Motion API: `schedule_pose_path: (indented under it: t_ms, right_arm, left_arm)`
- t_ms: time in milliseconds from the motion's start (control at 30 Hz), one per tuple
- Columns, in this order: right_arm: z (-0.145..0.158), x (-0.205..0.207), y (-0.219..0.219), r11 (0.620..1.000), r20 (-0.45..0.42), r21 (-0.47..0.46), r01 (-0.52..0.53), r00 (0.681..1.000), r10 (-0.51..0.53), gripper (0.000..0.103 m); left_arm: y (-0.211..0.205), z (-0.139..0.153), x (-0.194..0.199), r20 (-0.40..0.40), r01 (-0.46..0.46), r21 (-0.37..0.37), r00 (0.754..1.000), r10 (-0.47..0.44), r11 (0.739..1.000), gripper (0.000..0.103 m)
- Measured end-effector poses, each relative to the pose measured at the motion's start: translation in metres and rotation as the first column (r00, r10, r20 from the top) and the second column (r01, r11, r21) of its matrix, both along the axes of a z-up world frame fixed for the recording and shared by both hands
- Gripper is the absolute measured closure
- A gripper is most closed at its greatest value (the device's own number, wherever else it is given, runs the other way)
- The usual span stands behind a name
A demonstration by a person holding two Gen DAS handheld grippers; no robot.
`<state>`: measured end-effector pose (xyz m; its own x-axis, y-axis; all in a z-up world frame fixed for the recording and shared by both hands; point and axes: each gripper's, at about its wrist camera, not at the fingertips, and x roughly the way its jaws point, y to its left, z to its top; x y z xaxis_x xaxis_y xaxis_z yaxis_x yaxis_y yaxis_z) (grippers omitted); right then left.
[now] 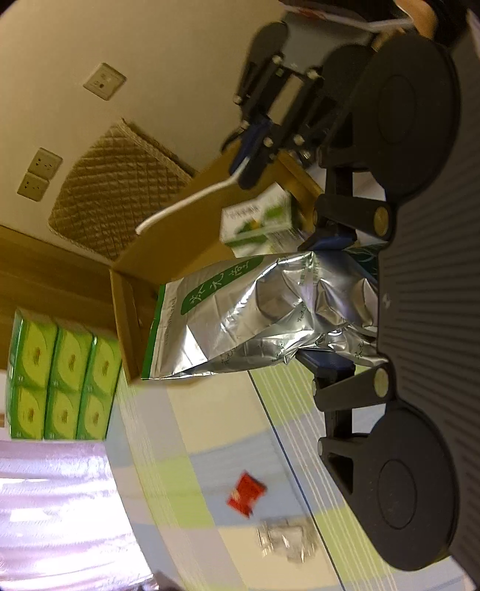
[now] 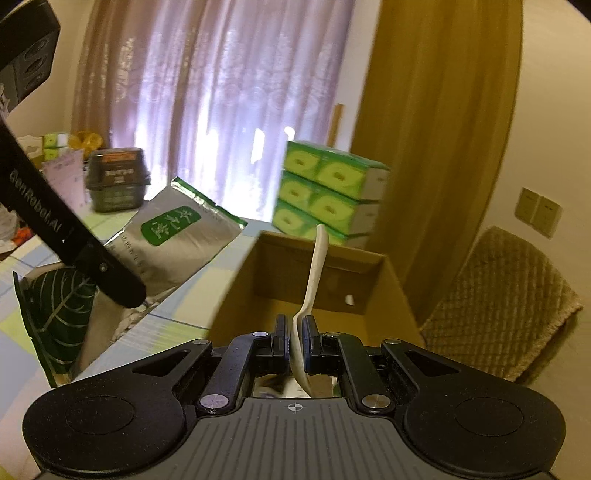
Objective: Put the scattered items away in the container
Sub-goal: 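Open the left tool over the cardboard box while the right tool releases the spoon inside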
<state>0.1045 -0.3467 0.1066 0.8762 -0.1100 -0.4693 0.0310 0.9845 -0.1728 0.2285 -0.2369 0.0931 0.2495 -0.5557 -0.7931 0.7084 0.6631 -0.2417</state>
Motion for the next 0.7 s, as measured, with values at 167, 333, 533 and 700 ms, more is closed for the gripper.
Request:
schedule_pose_path:
  t_ms: [167, 333, 533, 700]
  right_arm:
    - [-0.005, 0.003, -0.026, 0.999, -0.001, 0.025, 0.026, 1.0, -0.026, 0.094]
    - [-0.01, 0.009, -0.047, 0.997, -0.009, 0.052, 0.048, 0.999, -0.048, 0.094]
    - [-0.02, 0.015, -0.064, 0.995, -0.022, 0.079, 0.066, 0.998, -0.065, 0.094]
    - [-0.027, 0.02, -0.072, 0.993, -0.033, 0.095, 0.071, 0.997, -0.069, 0.094]
  left_arm:
    - [-0.04, -0.003, 0.007, -0.026, 0.006, -0.022, 1.0, -0.007, 1.0, 0.056]
    - [-0.066, -0.013, 0.017, -0.064, -0.021, -0.041, 0.998, 0.018, 0.999, 0.056]
    - [-0.084, -0.029, 0.028, -0.103, -0.064, -0.044, 0.993, 0.059, 0.997, 0.056]
    - [-0.096, -0.04, 0.032, -0.116, -0.079, -0.039, 0.991, 0.074, 0.996, 0.055]
